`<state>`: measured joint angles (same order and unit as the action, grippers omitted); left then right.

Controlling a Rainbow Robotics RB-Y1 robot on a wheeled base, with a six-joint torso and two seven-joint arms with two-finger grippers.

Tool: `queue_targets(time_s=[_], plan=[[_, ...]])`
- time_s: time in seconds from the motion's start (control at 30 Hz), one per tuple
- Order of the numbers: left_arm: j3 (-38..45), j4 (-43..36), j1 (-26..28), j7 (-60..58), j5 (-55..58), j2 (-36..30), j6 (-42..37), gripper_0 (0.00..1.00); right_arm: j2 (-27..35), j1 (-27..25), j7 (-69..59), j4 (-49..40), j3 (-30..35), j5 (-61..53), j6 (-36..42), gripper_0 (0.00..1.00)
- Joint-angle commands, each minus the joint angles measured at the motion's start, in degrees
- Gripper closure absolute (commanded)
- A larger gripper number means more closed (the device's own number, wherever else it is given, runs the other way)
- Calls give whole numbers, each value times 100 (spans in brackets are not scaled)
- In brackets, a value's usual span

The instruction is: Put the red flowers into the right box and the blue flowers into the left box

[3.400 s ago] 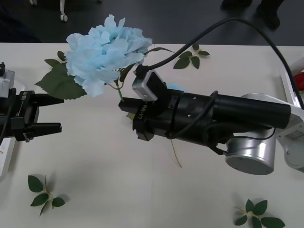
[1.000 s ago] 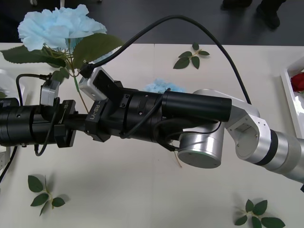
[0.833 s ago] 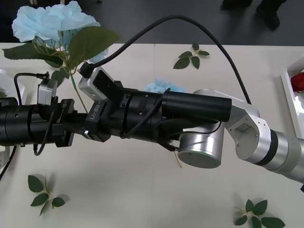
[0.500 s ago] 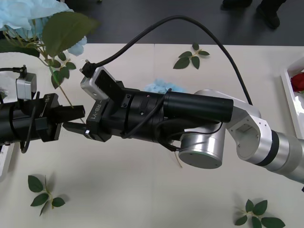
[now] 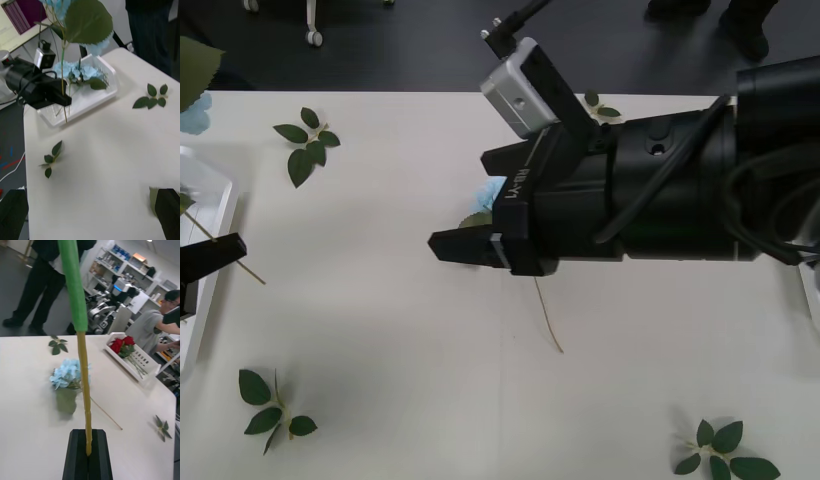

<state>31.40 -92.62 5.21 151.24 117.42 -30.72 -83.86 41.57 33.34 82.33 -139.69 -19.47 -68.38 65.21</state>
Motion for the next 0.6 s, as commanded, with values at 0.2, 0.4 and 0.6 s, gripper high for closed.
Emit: queue_targets(time_s=[0.2, 0.4, 0.6], plan=[[797, -1004, 1122, -209, -255, -329, 1109, 100, 9, -275, -1342, -524, 708, -396, 2250, 0], [1272, -1470, 1588, -1000, -931, -320, 1786, 100, -237, -372, -2160, -392, 453, 307, 2848, 0], [1483, -1478, 1676, -1545, -1995, -320, 2172, 100, -914, -398, -2687, -14, -197, 1661, 3428, 0]])
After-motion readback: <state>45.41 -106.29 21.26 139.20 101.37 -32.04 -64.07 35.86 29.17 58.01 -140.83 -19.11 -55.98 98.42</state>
